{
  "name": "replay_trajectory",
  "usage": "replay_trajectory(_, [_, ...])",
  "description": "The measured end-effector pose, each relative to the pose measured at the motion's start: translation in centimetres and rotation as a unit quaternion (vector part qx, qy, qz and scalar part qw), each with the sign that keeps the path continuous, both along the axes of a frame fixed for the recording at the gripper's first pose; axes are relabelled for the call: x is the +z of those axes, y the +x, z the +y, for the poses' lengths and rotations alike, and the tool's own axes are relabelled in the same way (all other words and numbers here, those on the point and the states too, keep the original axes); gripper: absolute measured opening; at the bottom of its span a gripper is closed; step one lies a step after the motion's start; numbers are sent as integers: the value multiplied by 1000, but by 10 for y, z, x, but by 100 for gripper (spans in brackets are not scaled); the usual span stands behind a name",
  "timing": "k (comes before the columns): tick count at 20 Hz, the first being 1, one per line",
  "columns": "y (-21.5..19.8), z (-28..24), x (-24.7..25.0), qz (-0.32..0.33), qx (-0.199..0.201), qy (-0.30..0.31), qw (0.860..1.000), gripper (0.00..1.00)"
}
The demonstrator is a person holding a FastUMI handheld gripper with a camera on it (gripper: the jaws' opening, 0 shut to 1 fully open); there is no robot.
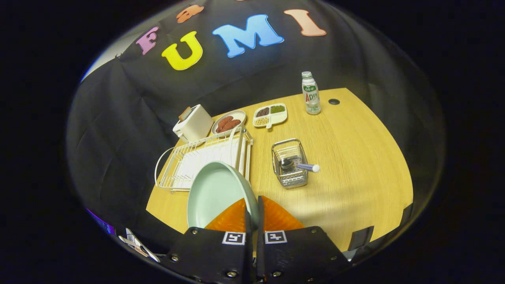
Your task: Take the plate from the dish rack, then take the spoon from the basket and place it into the plate.
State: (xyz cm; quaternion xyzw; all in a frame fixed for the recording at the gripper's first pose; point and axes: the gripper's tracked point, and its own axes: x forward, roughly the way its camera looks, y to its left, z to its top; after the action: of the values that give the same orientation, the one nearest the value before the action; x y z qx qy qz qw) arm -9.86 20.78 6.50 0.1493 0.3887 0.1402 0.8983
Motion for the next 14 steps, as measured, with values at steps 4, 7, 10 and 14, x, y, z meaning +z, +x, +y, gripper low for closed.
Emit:
replay_trajectory(4, [-9, -7, -51, 40, -7, -3, 999, 4])
replay_trajectory(7, [-10, -9, -69, 54, -8, -4, 999, 6])
replay_trajectory(10, [-7, -13, -84, 59, -5, -11, 998, 6])
replay_trajectory(14, [6, -18, -94, 54, -7, -24, 998, 13])
